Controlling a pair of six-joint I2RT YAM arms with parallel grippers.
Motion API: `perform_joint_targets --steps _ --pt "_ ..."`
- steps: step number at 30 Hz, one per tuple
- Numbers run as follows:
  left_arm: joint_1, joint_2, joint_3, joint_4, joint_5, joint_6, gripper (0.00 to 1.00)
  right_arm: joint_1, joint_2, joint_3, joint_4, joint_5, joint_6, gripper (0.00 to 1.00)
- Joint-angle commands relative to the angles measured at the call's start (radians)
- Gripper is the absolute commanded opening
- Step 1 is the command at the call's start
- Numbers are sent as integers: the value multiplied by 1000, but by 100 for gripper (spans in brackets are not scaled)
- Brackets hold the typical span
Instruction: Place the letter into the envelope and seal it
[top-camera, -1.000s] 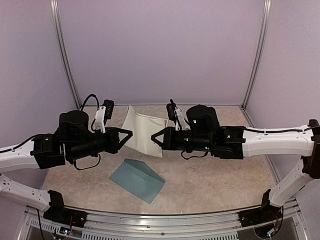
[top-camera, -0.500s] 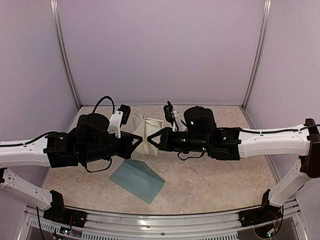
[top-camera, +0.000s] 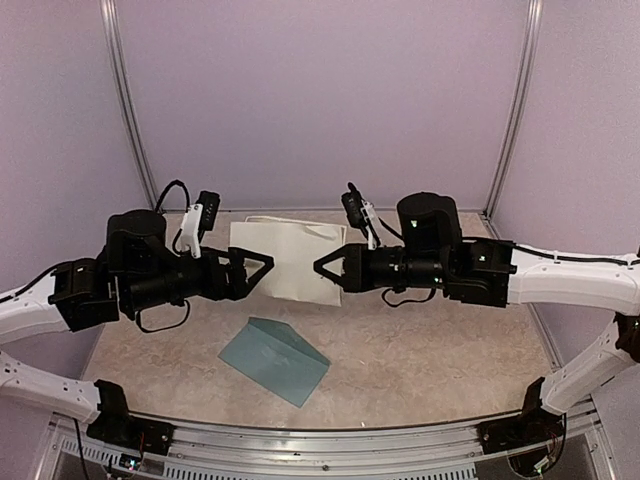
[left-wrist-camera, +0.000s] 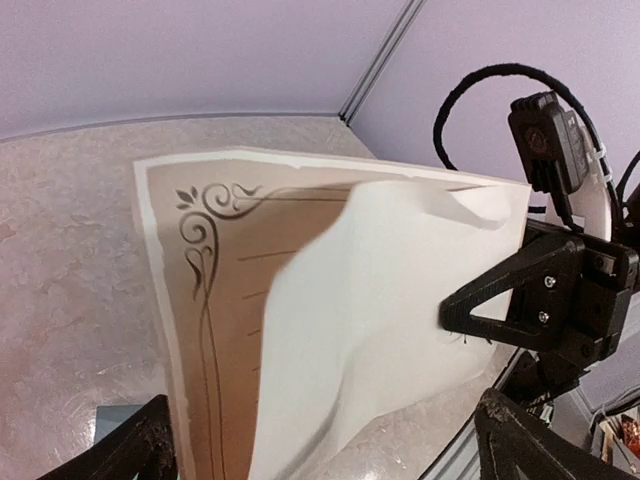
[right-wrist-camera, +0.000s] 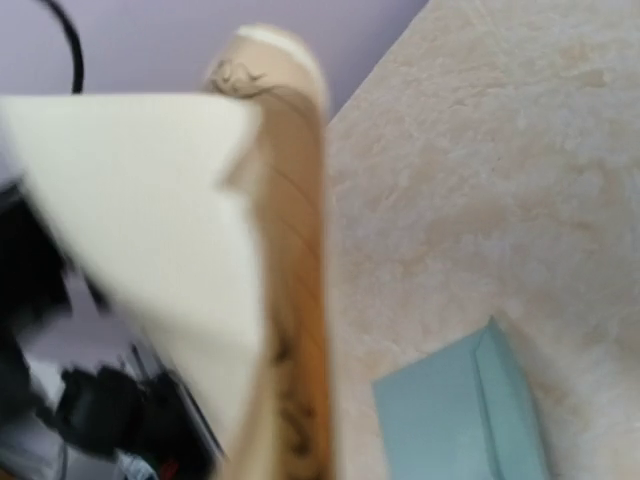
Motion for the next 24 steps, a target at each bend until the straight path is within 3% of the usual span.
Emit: perform_joint_targets --steps 1,5,11,17,20,22,24 --pt "152 -87 15 -114 210 51 99 -31 -18 76 -246 -177 -246 0" --pt "285 -112 68 -182 465 159 99 -41 -7 82 -296 -381 -319 0" --pt "294 -28 153 -250 766 268 99 -41 30 113 -308 -583 -360 0" --pt "233 22 167 -259 866 293 99 -41 61 158 -357 -649 -396 0" --pt "182 56 175 -273 851 301 99 -42 69 177 -376 -651 -410 0" --pt "170 74 176 -278 839 302 91 -41 72 184 -383 -652 -416 0" --pt "169 84 171 -267 847 296 66 -41 68 184 -386 -632 -419 0"
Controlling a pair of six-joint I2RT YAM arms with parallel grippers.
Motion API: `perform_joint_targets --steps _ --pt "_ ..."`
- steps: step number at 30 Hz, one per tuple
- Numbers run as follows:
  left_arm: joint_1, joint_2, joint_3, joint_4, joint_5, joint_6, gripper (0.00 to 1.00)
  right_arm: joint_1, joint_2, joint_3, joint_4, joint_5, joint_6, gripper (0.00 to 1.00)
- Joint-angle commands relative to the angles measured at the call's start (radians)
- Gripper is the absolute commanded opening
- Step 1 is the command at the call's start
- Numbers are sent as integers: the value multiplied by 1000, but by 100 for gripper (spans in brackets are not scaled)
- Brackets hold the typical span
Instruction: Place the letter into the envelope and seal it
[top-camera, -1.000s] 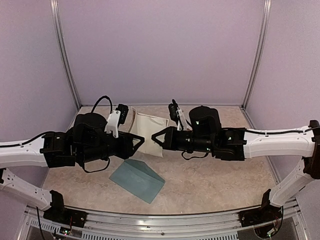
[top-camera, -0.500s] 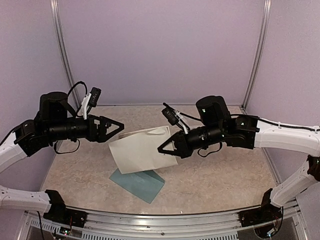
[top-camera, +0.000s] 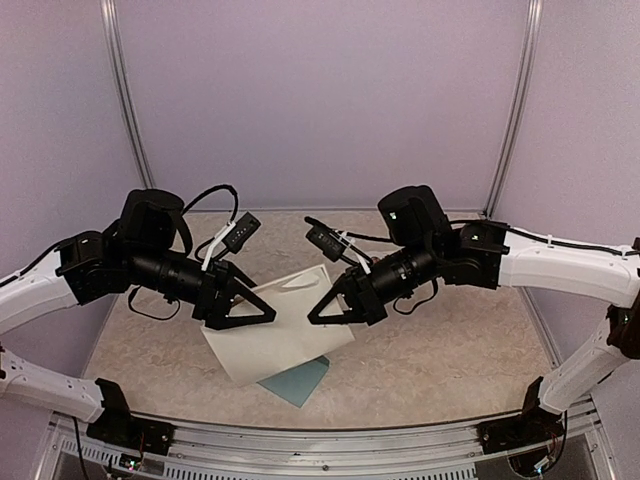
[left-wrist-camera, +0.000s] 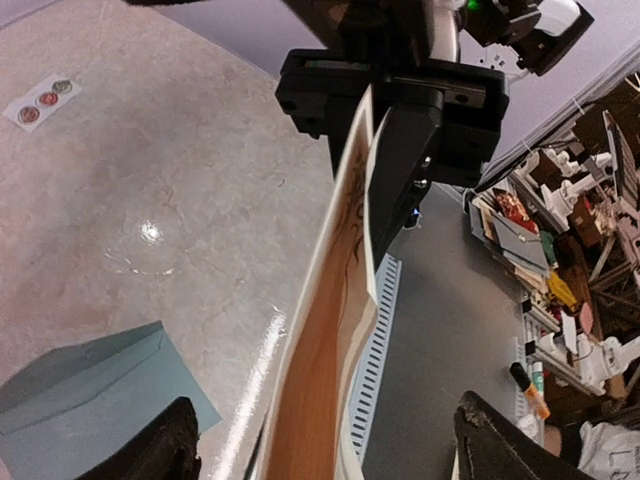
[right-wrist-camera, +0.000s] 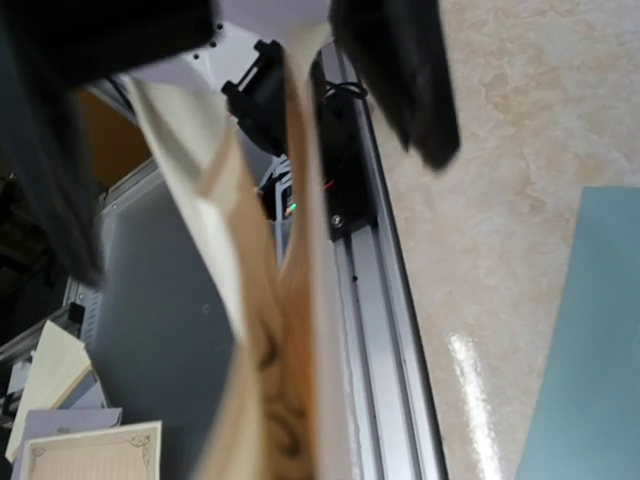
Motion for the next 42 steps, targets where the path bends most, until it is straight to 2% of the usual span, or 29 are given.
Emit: perform_joint_targets --steps 1,3,4,5,7,9,11,14,17,21,28,34,36,38,39,40,41,42 --pt "-9 20 26 3 34 16 49 -2 -3 25 -31 2 -29 0" --pt "-8 13 13 39 37 -3 21 -3 -21 10 -12 32 -18 0" --pt "-7 7 3 59 34 -13 10 -4 -35 -2 7 47 -9 0" --pt "-5 2 -6 78 29 -26 0 -7 -52 -17 32 59 7 4" --pt "4 -20 -40 131 15 -60 0 -17 -95 -63 96 80 40 28" --pt "21 -50 -90 228 -5 -119 0 -27 -152 -124 199 123 86 58" --pt "43 -101 -153 362 -13 -213 0 -36 -218 -204 309 174 145 79" --pt "59 -181 -243 573 -52 -336 0 -40 -317 -358 516 249 233 95" --pt "57 -243 -306 692 -159 -420 0 -28 -361 -467 737 274 326 100" --pt "54 -289 -358 813 -223 -477 0 23 -331 -492 868 337 340 97" --pt "38 -279 -364 850 -235 -500 0 98 -148 -326 896 301 291 73" --pt "30 -267 -364 847 -226 -498 0 103 -93 -297 1003 261 313 53" --pt "31 -265 -364 846 -220 -499 0 103 -89 -293 1013 270 315 41" --pt "31 -261 -362 845 -211 -497 0 103 -84 -289 1017 285 322 18" --pt "30 -257 -360 847 -198 -496 0 102 -79 -286 1018 292 323 4" --pt "31 -252 -357 846 -191 -496 3 104 -77 -285 1020 308 325 0" --pt "30 -246 -355 846 -186 -496 19 104 -76 -288 1029 329 329 0" --pt "30 -243 -355 847 -192 -497 40 107 -78 -298 1052 352 330 0"
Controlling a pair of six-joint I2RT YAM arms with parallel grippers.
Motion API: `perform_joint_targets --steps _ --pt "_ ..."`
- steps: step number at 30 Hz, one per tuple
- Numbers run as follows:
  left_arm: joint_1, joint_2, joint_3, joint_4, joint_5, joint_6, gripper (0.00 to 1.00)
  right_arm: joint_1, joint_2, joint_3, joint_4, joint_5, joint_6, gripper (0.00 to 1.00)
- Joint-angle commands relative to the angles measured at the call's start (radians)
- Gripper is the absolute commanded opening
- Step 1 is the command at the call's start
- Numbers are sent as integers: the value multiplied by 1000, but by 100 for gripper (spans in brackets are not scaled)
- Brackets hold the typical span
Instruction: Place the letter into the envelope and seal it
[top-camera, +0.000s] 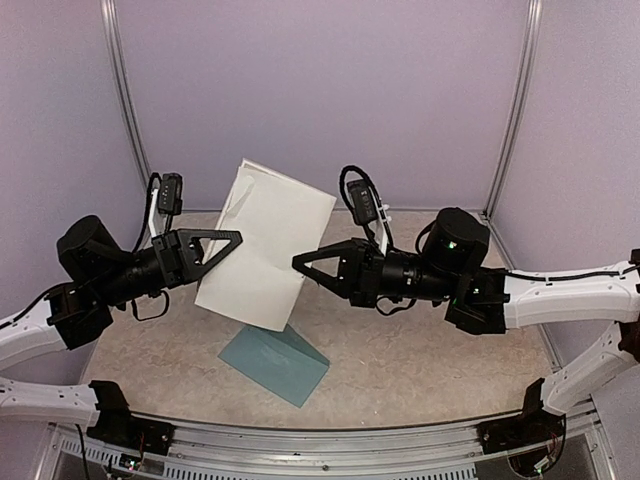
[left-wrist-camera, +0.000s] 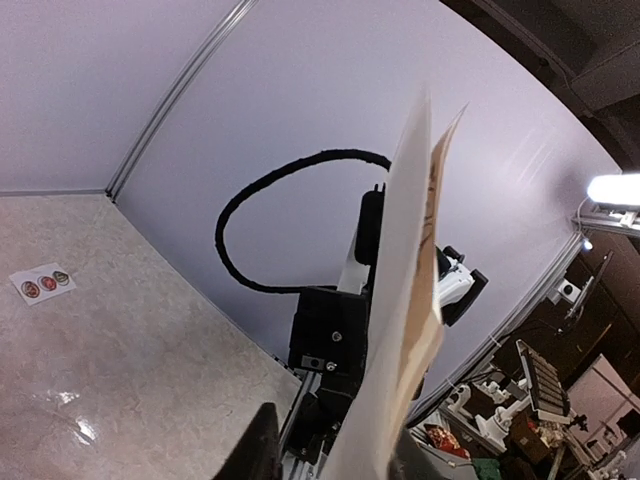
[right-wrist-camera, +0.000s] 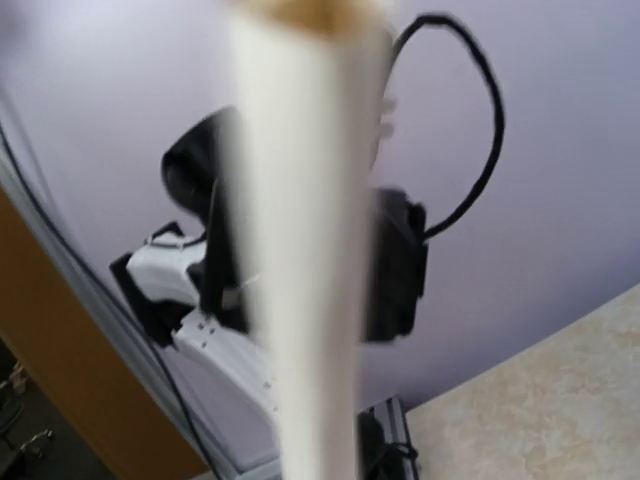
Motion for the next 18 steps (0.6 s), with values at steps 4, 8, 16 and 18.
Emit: perform_joint_targets --steps 4,8,16,18 --pt "-7 -8 -22 51 -21 -11 96 12 -6 -29 193 177 14 0" --pt "-26 -27 -56 109 -41 -33 99 14 6 -19 268 249 9 0" --pt "-125 61 -67 243 -97 -48 99 17 66 50 333 240 19 0" --pt "-136 93 -60 287 -106 -54 99 20 76 51 353 237 31 0"
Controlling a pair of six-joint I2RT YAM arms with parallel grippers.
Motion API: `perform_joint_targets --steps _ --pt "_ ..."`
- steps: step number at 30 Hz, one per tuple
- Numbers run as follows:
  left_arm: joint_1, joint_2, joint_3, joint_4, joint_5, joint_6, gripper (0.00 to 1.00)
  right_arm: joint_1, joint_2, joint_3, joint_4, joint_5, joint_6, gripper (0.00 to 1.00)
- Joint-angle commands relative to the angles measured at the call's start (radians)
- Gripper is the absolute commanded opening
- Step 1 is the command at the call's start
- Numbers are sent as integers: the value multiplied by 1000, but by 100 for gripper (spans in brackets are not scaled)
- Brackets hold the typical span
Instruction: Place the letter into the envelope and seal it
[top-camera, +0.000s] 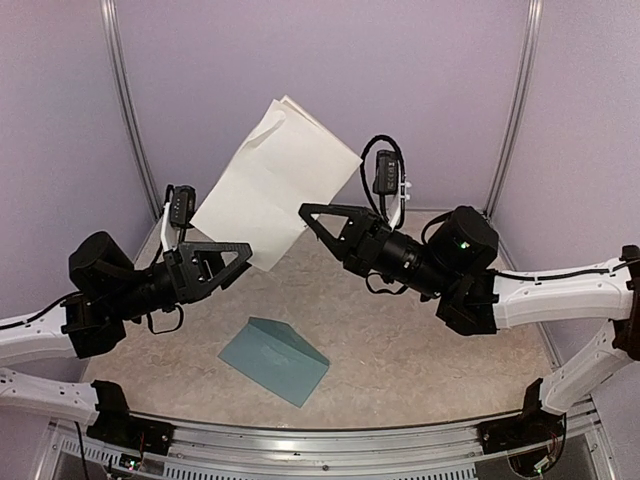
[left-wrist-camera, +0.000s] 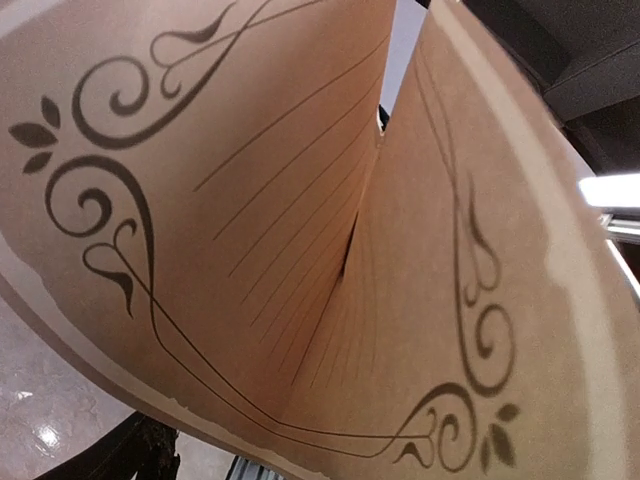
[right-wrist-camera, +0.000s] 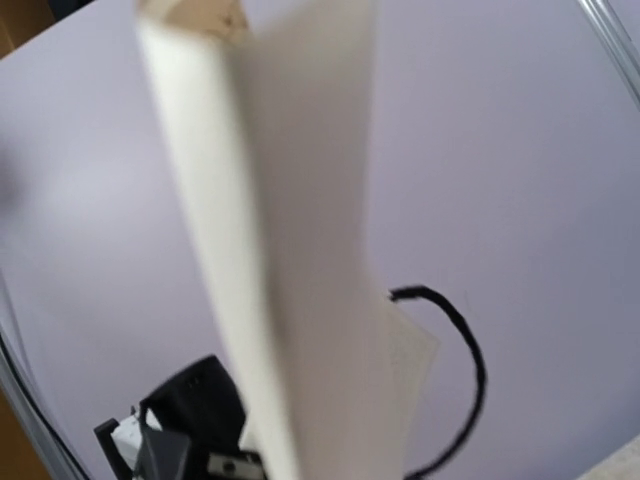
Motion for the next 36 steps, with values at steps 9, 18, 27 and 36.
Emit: perform_joint_targets --steps 9,18,27,36 --pt "-35 130 12 261 -87 -19 62 22 30 25 75 4 26 0" --pt "-36 64 -23 129 -201 -21 0 18 -54 -25 -10 87 -22 10" --pt "-35 38 7 20 -123 7 0 4 -111 -20 -121 143 -89 30" --pt "-34 47 39 -27 -99 32 6 -8 -120 8 -242 213 -80 0"
